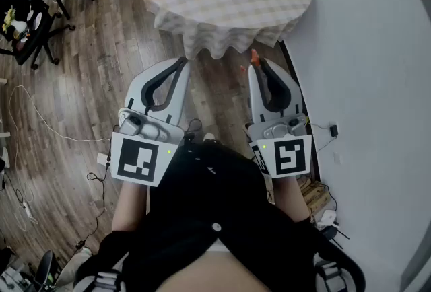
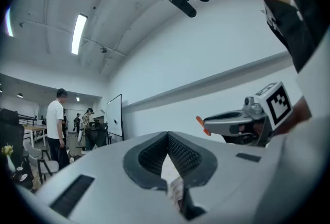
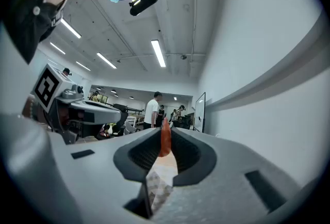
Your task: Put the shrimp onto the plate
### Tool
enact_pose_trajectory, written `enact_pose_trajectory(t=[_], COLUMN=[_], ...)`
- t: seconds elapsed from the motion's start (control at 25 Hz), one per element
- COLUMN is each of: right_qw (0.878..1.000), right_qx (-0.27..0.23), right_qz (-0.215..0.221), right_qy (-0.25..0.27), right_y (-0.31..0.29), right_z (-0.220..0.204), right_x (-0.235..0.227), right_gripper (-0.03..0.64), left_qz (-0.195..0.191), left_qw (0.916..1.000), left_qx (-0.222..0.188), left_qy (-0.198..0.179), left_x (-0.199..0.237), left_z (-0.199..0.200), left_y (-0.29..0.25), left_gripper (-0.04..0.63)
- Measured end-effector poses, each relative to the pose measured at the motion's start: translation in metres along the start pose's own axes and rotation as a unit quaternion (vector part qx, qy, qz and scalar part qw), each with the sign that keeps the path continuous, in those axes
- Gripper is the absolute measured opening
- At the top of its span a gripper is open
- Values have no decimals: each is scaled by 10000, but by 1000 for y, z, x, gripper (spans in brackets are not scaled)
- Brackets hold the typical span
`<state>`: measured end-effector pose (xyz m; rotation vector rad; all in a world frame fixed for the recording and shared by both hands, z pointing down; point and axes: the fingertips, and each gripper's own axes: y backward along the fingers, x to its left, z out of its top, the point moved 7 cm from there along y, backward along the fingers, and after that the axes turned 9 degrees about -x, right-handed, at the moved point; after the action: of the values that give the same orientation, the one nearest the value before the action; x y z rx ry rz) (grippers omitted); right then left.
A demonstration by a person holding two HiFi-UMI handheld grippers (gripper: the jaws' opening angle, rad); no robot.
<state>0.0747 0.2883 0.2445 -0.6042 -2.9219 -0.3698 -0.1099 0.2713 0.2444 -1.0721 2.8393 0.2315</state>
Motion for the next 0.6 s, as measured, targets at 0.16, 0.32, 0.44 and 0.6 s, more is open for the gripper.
enact_pose_trajectory(t=[0.16,0.32,0.44,0.6], right_qw=[10000,10000,10000,10000], right_qx=[-27,-27,-24,-27], right_qz=[32,40,33,-15], right_qy=[12,19,11,2], right_y=[-1,-1,0,1], right_z=[1,3,2,2], right_x=[2,4,4,6], right_gripper=[48,48,48,48], left_qz=[1,3,14,17], left_qw=[10000,10000,10000,10000], left_qx=[-17,-15,-9,-41], left_qy=[-8,-12,6,34], left_x=[0,0,0,1], left_z=[0,1,0,-1], left_y=[1,4,4,6], left_gripper=[3,3,3,3])
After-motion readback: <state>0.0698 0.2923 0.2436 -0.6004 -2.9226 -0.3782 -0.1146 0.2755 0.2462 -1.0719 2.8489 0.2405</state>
